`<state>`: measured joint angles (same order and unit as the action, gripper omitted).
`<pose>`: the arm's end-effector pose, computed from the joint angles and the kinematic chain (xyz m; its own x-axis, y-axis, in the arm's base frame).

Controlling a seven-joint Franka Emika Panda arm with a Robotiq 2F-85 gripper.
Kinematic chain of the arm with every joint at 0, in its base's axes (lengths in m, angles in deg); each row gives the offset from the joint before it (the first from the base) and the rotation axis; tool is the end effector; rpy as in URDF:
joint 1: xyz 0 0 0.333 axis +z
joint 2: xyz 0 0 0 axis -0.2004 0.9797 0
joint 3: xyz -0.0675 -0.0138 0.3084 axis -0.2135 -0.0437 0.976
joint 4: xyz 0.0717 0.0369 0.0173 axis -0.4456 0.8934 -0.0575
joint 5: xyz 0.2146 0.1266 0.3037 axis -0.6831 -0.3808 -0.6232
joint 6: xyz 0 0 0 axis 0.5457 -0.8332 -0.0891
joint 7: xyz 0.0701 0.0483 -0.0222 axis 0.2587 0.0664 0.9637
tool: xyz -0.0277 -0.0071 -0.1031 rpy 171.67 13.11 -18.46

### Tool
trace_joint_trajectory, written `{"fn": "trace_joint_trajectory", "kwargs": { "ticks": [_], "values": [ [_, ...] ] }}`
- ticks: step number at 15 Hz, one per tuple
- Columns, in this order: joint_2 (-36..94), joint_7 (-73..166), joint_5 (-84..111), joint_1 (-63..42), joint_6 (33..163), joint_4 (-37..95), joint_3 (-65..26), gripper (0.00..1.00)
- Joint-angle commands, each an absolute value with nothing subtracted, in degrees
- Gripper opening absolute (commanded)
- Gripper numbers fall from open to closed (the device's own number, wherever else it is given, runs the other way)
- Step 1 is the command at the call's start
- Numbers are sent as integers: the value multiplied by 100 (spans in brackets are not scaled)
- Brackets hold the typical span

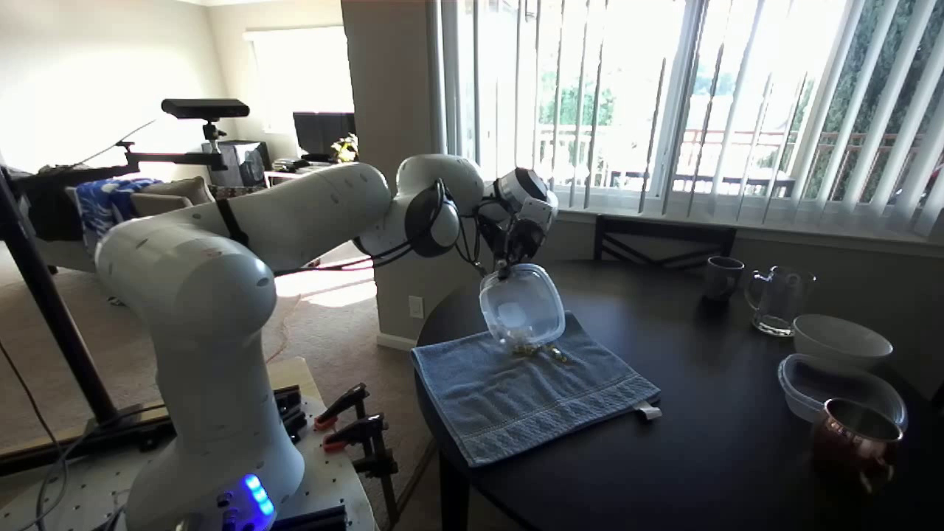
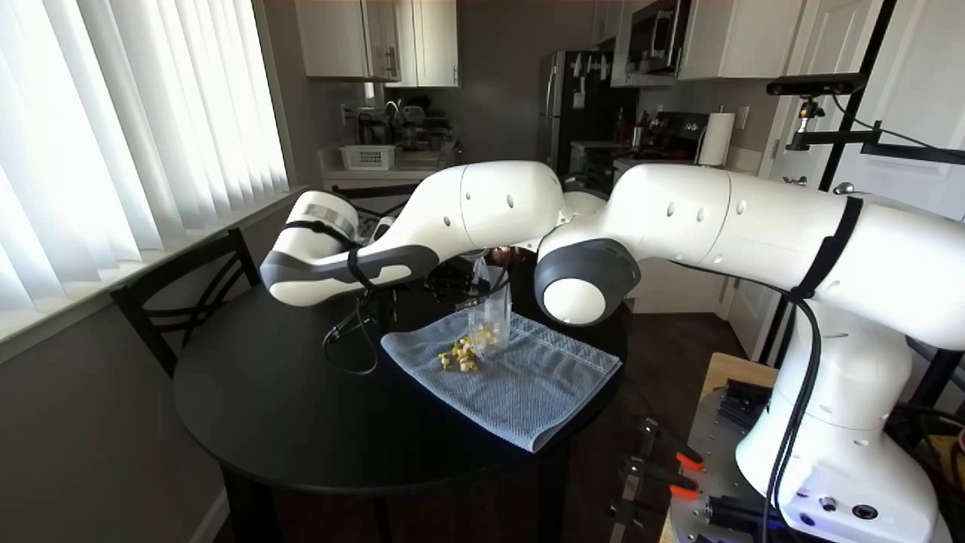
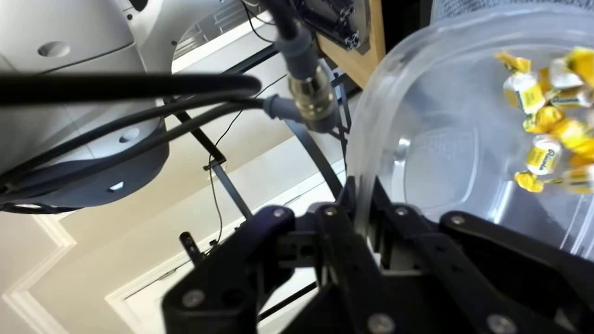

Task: Pour the candy out of the clear bowl and onto the blue towel.

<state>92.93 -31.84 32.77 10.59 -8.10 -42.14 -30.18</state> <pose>0.6329 0.1416 0.2215 0.3927 -0.7758 0.4939 -0.4286 0.3208 0.8446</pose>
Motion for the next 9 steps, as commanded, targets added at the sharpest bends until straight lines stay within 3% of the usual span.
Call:
{"fn": "trace_joint_trajectory", "kwargs": {
  "ticks": [1,9],
  "values": [
    [9550,-2706,4150,1557,-1040,-4226,-3433,1],
    [9796,-3309,5328,2393,-911,-3863,-3553,1]
  ]
}}
